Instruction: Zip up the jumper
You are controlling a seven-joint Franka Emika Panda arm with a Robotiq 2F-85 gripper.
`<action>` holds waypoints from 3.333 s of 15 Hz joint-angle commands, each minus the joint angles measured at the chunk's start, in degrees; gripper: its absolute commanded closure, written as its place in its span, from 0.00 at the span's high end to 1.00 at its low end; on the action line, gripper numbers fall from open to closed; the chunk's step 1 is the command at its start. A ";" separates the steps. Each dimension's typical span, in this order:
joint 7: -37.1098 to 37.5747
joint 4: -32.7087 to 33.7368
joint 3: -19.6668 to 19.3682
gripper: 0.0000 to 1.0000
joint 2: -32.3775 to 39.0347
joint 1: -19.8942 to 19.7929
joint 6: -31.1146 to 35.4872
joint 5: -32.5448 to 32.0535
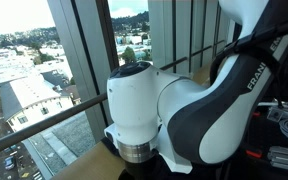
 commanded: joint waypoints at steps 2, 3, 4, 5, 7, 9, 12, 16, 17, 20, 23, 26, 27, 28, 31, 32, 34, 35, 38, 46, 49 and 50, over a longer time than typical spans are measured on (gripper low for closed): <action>-1.81 -1.31 0.50 0.02 -1.04 -0.97 0.45 1.42; -1.90 -2.22 0.56 0.02 -1.69 -1.19 0.62 1.39; -1.97 -3.40 0.61 0.02 -2.54 -1.37 0.85 1.29; -1.96 -4.92 0.51 0.02 -3.59 -1.42 1.14 0.99; -2.06 -7.31 0.50 0.02 -5.23 -1.70 1.30 0.82; -2.34 -9.89 0.49 0.02 -7.23 -2.27 1.73 0.67; -3.29 -12.28 0.46 0.02 -9.63 -3.61 1.88 0.51; -5.57 -14.23 0.08 0.02 -11.15 -6.52 1.88 0.56; -6.18 -14.34 -0.02 0.25 -11.12 -7.22 1.59 0.53; -7.05 -15.34 -0.35 0.47 -11.93 -8.61 0.68 0.39; -8.02 -17.62 -0.24 0.69 -14.97 -9.86 0.10 0.29; -8.52 -21.15 -0.40 0.91 -20.61 -11.00 -1.27 0.16; -8.30 -22.57 -0.52 0.97 -22.96 -11.41 -1.90 0.20; -8.06 -24.36 -0.56 1.00 -25.92 -12.19 -2.66 0.49; -9.38 -27.43 -0.94 1.00 -32.58 -15.60 -5.28 1.03; -9.71 -28.08 -1.24 1.00 -34.60 -16.92 -6.48 1.31; -10.93 -28.01 -1.92 1.00 -37.98 -19.92 -9.89 2.62; -11.82 -27.74 -2.39 1.00 -39.04 -21.39 -11.30 3.29; -15.11 -25.67 -3.50 1.00 -42.58 -24.64 -16.89 5.91; -14.08 -22.69 -2.77 1.00 -51.72 -25.15 -31.37 14.16; -9.08 -22.65 -2.59 1.00 -54.27 -25.08 -33.68 16.24; -7.46 -22.98 -2.57 1.00 -55.12 -25.15 -33.44 16.52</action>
